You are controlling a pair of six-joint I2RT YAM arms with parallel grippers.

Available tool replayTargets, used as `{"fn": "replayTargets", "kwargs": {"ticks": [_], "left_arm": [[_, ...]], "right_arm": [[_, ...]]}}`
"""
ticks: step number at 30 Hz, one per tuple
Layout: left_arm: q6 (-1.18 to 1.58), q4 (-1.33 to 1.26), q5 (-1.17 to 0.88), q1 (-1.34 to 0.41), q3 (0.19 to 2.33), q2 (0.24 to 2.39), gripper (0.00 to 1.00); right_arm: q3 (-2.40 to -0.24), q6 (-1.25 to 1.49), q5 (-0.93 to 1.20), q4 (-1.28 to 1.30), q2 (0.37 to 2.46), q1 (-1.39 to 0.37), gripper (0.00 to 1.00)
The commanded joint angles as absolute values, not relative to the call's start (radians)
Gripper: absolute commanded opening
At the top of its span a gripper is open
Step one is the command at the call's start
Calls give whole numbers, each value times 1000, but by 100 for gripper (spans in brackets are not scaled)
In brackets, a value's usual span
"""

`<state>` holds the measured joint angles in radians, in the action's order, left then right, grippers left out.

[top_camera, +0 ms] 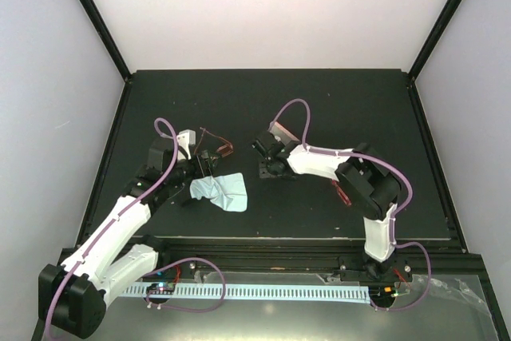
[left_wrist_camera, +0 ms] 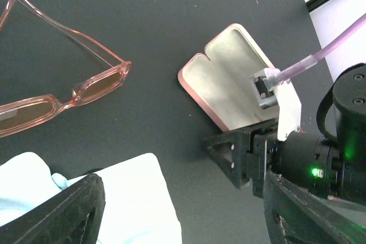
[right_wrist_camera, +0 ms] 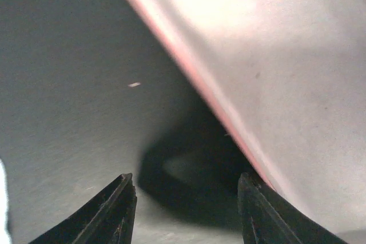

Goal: Organize the sunglasses
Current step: Adjust the sunglasses case at the center of the board, then adjust the glasses cleaning cloth at the center of the board.

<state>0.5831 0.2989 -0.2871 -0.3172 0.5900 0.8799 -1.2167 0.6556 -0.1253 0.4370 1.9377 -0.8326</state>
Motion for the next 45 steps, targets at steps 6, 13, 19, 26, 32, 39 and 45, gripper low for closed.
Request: {"fn": "replayTargets", "kwargs": {"ticks": [6,13,19,26,32,39,45], "left_arm": [[566,303,-303,-313,588,881,76],[561,305,-302,-314,588,882,76],[560,307,-298,-314,583,881,76],[569,300,-270,-314,584,869,76],[577,314,-248,-314,583,841,76],[575,339,-234,-314,583,819,75],[577,341,-240,-314,583,818,75]], "right_arm": [[-1270,614,-278,517,1980,-737,58],[-1323,575,-278,526,2013,-711,64],[-1259,566,-192,508,1906,-741,62],[-1246,579,-49,502,1855,-877,60],[-1313,604,-17,525,1932,-980,55],[-1362,608,-21,562,2007,-1032,47],[-1379,603,-6,587,2040,-1048,32]]}}
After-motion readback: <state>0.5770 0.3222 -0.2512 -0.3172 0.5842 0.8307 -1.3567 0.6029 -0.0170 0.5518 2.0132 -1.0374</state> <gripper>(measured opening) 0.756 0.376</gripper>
